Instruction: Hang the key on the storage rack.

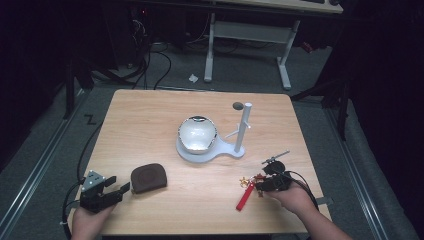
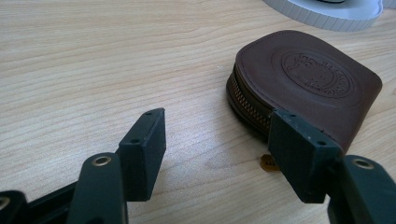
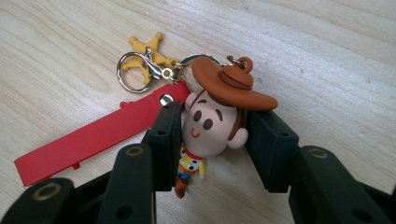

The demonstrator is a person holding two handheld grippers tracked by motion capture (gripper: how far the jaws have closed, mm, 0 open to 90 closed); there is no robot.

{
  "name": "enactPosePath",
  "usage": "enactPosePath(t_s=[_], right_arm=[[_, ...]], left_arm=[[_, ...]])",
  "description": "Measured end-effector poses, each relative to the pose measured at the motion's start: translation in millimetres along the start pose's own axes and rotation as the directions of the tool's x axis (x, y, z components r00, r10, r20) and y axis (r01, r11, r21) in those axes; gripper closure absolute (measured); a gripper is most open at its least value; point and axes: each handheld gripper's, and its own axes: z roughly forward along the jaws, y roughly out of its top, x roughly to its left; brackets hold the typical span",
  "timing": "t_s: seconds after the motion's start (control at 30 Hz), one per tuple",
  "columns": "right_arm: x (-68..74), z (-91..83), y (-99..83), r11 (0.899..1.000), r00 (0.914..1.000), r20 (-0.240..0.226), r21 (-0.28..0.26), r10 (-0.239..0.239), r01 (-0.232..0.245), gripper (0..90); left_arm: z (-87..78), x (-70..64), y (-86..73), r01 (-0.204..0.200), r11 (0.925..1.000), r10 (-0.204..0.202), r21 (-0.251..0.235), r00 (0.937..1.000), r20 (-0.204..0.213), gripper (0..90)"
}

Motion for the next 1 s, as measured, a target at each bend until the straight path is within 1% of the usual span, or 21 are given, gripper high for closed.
enactPosePath(t_s=[0.2, 0.33, 0.4, 0.47, 0.5, 0.57, 0.6, 0.63, 0.7, 0.77, 0.8, 0.83, 0.87, 0.9, 0.93, 1.0], right_arm=[[2.2, 0.8, 1.0, 1.000, 0.9997, 0.014, -0.004, -0.022, 0.022, 61.6], [3.0, 0.1, 1.2, 0.999, 0.9993, 0.015, -0.009, -0.033, 0.033, 62.5], [4.7, -1.2, 1.4, 0.999, 0.9986, 0.017, 0.003, -0.051, 0.051, 62.6], [7.1, -3.4, 1.9, 0.996, 0.9962, 0.018, 0.014, -0.085, 0.085, 62.7], [9.2, -5.3, 2.3, 0.996, 0.9963, 0.015, 0.020, -0.085, 0.085, 62.8], [11.5, -9.2, 3.4, 0.993, 0.9938, 0.020, 0.033, -0.110, 0.109, 62.8], [13.8, -15.3, 5.0, 0.989, 0.9892, 0.031, 0.041, -0.144, 0.142, 62.9], [13.8, -15.3, 5.0, 0.989, 0.9892, 0.031, 0.041, -0.144, 0.142, 62.9], [14.3, -22.3, 6.6, 0.987, 0.9873, 0.030, 0.052, -0.156, 0.155, 62.9], [15.3, -29.1, 7.6, 0.984, 0.9845, 0.037, 0.060, -0.172, 0.169, 62.9], [15.9, -36.0, 8.2, 0.980, 0.9801, 0.045, 0.063, -0.193, 0.190, 62.8], [15.9, -36.0, 8.2, 0.980, 0.9801, 0.045, 0.063, -0.193, 0.190, 62.8], [16.2, -39.5, 8.7, 0.979, 0.9799, 0.043, 0.066, -0.195, 0.192, 62.9], [16.8, -44.8, 8.7, 0.977, 0.9775, 0.049, 0.071, -0.205, 0.201, 62.9], [16.8, -44.8, 8.7, 0.977, 0.9775, 0.049, 0.071, -0.205, 0.201, 62.9], [17.3, -49.0, 8.4, 0.973, 0.9734, 0.056, 0.073, -0.222, 0.218, 63.0]], left_arm=[[-0.3, -0.5, 0.2, -0.002, 1.0000, 0.002, -0.002, 1.0000, 0.000, 37.5], [-0.4, -0.5, -0.1, 0.000, 1.0000, 0.000, -0.002, 1.0000, -0.001, 37.5], [-0.4, -0.8, -0.2, 0.002, 1.0000, -0.002, -0.003, 1.0000, -0.001, 37.5], [-0.4, -1.1, -0.4, 0.004, 1.0000, -0.004, -0.004, 1.0000, 0.000, 37.5], [-0.4, -1.3, -0.5, 0.005, 1.0000, -0.005, -0.004, 1.0000, 0.000, 37.5], [-0.8, -1.7, -0.7, 0.007, 1.0000, -0.007, -0.005, 1.0000, -0.001, 37.6], [-1.0, -2.0, -0.7, 0.007, 1.0000, -0.007, -0.004, 1.0000, -0.001, 37.6], [-1.2, -2.3, -0.8, 0.007, 1.0000, -0.007, -0.005, 1.0000, -0.001, 37.6], [-1.4, -2.7, -1.0, 0.008, 1.0000, -0.008, -0.005, 1.0000, -0.001, 37.6], [-1.4, -3.1, -1.4, 0.010, 0.9999, -0.010, -0.004, 1.0000, -0.001, 37.6], [-1.5, -3.4, -1.7, 0.013, 0.9999, -0.013, -0.003, 0.9999, -0.001, 37.6], [-1.5, -3.4, -1.7, 0.013, 0.9999, -0.013, -0.003, 0.9999, -0.001, 37.6], [-1.6, -3.4, -1.8, 0.015, 0.9999, -0.015, -0.003, 0.9999, 0.000, 37.6], [-1.6, -3.3, -1.9, 0.017, 0.9998, -0.017, -0.005, 0.9998, 0.000, 37.6], [-1.6, -3.3, -2.0, 0.019, 0.9998, -0.019, -0.005, 0.9998, 0.000, 37.6], [-1.3, -3.3, -1.7, 0.021, 0.9998, -0.021, -0.005, 0.9998, 0.002, 37.9]])
